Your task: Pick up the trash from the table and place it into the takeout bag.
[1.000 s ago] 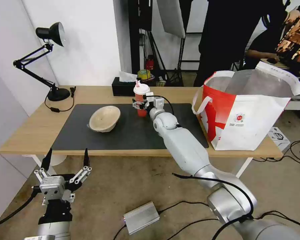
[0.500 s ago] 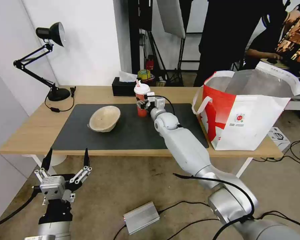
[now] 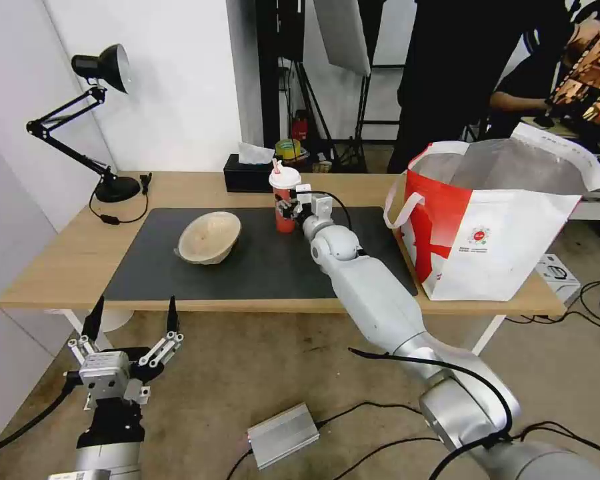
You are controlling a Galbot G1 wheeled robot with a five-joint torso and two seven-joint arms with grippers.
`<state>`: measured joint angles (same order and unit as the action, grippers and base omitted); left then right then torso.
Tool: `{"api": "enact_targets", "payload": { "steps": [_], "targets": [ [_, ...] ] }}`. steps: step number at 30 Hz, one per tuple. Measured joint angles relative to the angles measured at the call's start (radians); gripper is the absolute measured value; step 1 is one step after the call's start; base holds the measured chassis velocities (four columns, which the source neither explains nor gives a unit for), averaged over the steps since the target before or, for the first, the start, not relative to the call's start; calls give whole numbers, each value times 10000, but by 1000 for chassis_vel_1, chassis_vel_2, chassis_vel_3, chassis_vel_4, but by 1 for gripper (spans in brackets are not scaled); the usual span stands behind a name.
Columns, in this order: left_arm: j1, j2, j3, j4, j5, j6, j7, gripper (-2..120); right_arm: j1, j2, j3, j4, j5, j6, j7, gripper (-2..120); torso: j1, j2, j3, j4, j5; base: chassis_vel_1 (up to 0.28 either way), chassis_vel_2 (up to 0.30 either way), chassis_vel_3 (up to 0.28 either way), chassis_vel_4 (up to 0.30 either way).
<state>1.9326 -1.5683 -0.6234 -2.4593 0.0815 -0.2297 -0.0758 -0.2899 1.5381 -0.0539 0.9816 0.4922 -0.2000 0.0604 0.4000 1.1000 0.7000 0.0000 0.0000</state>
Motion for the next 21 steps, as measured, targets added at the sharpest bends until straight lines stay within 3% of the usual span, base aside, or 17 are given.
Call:
{"api": "enact_targets", "payload": {
  "steps": [12,21],
  "targets": [
    [-31,23,-2,26,-2,-3,-2,100,-118,-90,-23,240,14,-36,29,52,0,0,0,0,0,0,0,0,0],
    [-99,42,0,66,-32,-3,-11,100,-326,-455,-90,1279,455,-450,309,57,-1,0,0,0,0,0,0,0,0]
  ]
}}
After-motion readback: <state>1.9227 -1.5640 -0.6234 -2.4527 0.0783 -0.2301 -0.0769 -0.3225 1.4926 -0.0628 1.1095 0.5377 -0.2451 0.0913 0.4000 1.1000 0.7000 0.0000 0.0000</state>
